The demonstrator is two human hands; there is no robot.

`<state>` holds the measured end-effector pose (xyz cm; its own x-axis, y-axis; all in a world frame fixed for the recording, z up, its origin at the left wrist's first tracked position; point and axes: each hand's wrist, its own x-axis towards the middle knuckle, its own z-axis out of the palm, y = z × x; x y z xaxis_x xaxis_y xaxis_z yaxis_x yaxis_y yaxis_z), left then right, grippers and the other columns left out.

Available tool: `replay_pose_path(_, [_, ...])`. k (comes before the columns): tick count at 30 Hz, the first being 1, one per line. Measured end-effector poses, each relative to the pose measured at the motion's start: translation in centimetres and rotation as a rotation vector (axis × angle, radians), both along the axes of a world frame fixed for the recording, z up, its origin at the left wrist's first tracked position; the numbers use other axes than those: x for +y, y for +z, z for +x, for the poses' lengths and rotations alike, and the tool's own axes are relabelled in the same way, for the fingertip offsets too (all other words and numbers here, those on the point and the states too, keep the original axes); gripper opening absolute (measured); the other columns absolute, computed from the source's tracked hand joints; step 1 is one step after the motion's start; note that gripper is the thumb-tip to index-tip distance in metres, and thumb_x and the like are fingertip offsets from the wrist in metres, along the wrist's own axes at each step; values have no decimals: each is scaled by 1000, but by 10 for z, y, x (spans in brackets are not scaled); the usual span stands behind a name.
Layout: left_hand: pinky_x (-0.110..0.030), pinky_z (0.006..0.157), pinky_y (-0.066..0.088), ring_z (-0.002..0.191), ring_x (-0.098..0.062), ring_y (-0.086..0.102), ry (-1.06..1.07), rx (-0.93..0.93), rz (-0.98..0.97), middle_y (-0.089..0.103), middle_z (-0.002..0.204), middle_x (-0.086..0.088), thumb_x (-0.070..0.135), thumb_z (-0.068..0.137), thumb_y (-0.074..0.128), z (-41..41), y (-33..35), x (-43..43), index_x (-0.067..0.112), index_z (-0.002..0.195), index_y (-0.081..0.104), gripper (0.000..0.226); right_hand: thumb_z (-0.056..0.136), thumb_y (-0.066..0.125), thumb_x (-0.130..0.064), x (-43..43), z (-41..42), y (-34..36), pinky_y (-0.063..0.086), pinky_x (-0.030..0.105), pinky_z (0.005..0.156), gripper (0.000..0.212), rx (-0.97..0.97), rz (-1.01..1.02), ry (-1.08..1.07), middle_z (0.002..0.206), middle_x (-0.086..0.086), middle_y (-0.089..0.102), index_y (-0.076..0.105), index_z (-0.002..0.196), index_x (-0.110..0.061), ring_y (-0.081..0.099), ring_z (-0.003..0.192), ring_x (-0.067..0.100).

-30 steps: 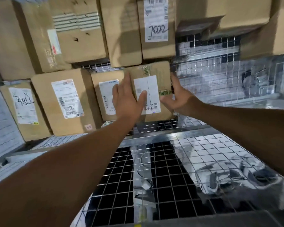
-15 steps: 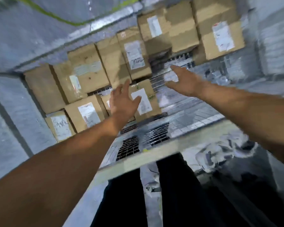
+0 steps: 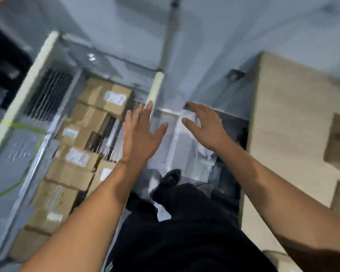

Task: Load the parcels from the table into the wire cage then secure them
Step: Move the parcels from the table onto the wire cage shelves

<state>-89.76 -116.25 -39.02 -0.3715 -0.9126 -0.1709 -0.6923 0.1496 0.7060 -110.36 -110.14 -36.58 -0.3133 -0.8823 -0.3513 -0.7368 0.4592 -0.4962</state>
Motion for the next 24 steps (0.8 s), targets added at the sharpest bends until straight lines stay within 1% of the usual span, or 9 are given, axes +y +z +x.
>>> replay_pose_path(3, [-52,125,16,155,-35,24,-240,-6,-65,35,165,-14,53,99,58,-90,29,4,17,159,36,73,98,48,-61,52,-65,22,19,45,126,71,55,-34,-242,164,7,37,39,158,-24,27,153,27])
replay_pose_path(5, [-51,127,11,156,-35,22,-348,14,-49,32,165,-19,53,100,57,-150,44,16,15,158,39,71,101,50,-57,87,-105,35,21,45,125,68,69,-31,-373,164,11,35,37,159,-23,27,153,29])
replay_pose_path(7, [-50,127,10,156,-36,21,-450,19,-35,30,165,-20,56,100,55,-206,58,32,15,158,40,73,103,51,-53,121,-143,47,19,43,125,67,40,-62,-516,166,11,33,34,161,-25,24,154,27])
replay_pose_path(9, [-49,127,13,154,-35,24,-562,40,-49,33,163,-22,56,99,54,-257,67,52,13,157,41,74,103,49,-54,157,-174,61,17,42,126,67,14,-121,-691,167,9,31,32,161,-26,20,155,23])
replay_pose_path(13, [-50,126,21,155,-30,21,-765,48,1,30,165,-12,56,100,53,-338,77,98,19,159,35,73,102,52,-52,225,-214,81,18,40,126,66,36,-211,-1001,165,7,35,36,160,-23,23,154,22])
replay_pose_path(15, [-48,126,21,156,-26,18,-851,61,23,26,167,-8,59,99,50,-371,79,120,21,160,33,73,102,53,-51,253,-228,85,19,41,126,66,44,-247,-1119,163,7,38,38,158,-21,26,153,23])
replay_pose_path(18, [-45,125,26,155,-24,24,-968,76,57,25,167,-5,59,100,49,-421,83,149,23,160,32,72,101,54,-52,286,-246,87,24,40,124,65,62,-311,-1271,158,6,43,39,157,-21,32,149,23])
replay_pose_path(22, [-41,116,34,149,-25,35,-1027,108,104,27,165,-2,58,100,53,-491,85,184,28,158,32,69,100,57,-52,311,-275,90,31,45,122,68,71,-380,-1422,159,4,41,38,157,-22,37,148,24])
replay_pose_path(24, [-40,115,35,148,-24,36,-1027,159,156,28,164,-1,55,100,55,-530,86,199,32,158,32,67,100,58,-52,316,-296,92,30,42,121,68,98,-392,-1489,158,4,41,38,157,-22,36,147,25])
